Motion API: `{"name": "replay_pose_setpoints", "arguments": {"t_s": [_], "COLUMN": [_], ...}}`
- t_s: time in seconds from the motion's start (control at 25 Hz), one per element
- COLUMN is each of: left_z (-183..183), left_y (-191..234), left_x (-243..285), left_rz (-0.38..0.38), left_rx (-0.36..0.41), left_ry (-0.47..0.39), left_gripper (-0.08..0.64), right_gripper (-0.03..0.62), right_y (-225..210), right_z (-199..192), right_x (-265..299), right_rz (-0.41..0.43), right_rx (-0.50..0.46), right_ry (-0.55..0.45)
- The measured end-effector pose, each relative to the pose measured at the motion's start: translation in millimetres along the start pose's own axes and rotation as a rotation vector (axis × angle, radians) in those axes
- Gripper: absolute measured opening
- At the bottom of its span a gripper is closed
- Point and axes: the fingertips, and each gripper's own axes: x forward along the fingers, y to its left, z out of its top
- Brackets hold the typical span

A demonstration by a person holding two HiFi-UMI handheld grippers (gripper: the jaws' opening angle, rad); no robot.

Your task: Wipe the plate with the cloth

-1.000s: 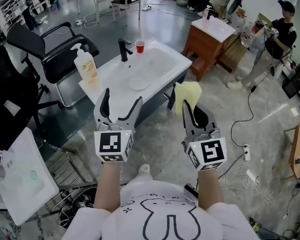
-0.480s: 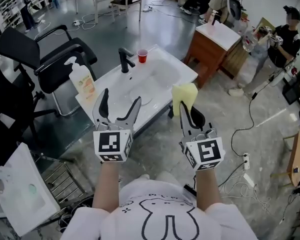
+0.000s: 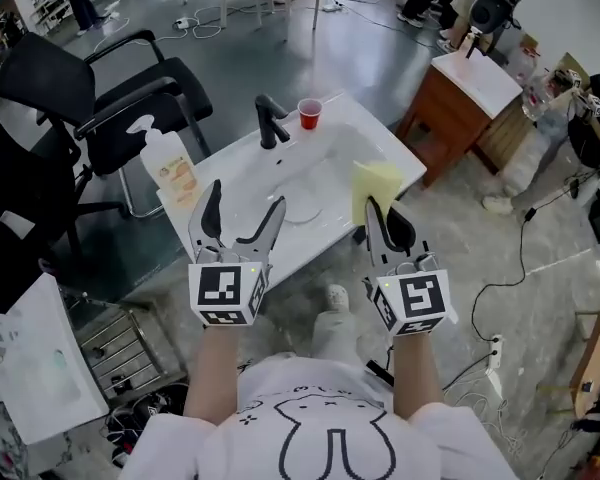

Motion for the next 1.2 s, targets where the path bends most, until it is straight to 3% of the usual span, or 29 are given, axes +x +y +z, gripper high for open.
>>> {"name": "replay_pose_setpoints", "arguments": {"t_s": [0.44, 0.72, 0.96, 1.2], "left_z": [-38, -61, -83, -130], "left_y": [38, 58, 64, 62], "left_x": [85, 102, 99, 89], "left_rz": [0.315, 0.508, 0.613, 0.661], "left_rx": [-0.057, -0.076, -0.093, -0.153], "left_ry": [0.095, 0.155, 0.201, 0.294], "left_gripper": [0.428, 0.428, 0.428, 0.428], "right_gripper": [0.037, 0.037, 0.037, 0.037], "right_y": [-78, -104, -93, -71], "right_z": [-49, -78, -112, -180], "right_x": [126, 191, 227, 248], "right_rz": [0.263, 0.414, 0.535, 0.615], "right_rx": [0.033, 0.048, 0.065, 0.088], "right_ry": [0.054, 0.088, 0.144, 0.306]}}
